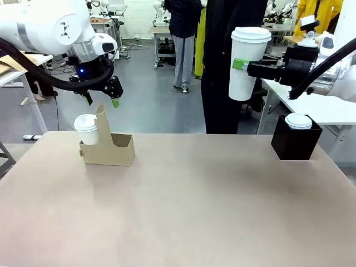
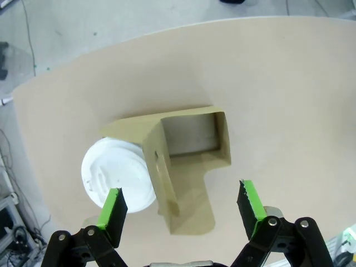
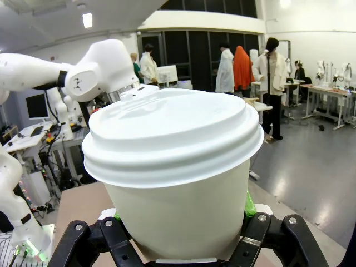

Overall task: Pour a drink into a cup and package it in a carrier.
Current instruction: Position the Cup Carrier in the center of the table.

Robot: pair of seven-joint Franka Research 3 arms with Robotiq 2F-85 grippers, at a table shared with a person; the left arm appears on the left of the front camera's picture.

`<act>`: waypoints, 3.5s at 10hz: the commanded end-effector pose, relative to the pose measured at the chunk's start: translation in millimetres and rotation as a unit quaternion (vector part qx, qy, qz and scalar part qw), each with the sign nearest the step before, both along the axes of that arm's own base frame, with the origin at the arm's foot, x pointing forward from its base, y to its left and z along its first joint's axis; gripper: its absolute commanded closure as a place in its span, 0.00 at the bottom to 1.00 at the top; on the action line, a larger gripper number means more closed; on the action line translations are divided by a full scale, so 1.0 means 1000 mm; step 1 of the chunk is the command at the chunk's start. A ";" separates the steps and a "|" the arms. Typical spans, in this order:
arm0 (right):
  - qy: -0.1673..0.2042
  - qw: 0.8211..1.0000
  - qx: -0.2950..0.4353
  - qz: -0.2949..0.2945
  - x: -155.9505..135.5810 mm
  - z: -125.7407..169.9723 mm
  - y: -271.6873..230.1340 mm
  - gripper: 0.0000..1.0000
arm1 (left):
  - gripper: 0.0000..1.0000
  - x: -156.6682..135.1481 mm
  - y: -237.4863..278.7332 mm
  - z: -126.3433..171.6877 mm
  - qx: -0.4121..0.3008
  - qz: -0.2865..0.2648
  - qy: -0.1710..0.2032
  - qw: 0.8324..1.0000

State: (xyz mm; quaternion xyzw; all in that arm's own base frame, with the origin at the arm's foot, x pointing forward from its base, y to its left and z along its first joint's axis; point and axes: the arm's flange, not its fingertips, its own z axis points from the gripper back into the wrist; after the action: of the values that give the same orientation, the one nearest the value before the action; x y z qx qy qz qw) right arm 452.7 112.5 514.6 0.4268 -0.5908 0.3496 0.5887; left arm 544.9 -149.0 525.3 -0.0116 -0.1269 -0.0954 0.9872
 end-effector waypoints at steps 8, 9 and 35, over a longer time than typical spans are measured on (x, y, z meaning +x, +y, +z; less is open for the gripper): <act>-0.004 1.000 0.000 -0.001 0.000 0.004 0.002 0.20 | 0.64 0.013 0.007 -0.019 0.043 0.062 0.017 0.997; -0.004 1.000 0.000 -0.001 0.000 0.004 0.002 0.20 | 1.00 0.012 0.007 -0.019 0.042 0.065 0.017 0.997; -0.004 1.000 0.000 -0.001 0.000 0.004 0.002 0.20 | 0.98 -0.194 -0.207 0.019 -0.031 0.112 -0.016 0.993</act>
State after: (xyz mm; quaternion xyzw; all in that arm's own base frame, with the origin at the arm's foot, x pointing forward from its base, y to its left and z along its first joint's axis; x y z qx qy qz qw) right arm 452.3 112.0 515.3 0.4252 -0.5915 0.3501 0.5889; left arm 350.2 -354.4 551.0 -0.0183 -0.1460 0.0062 0.9891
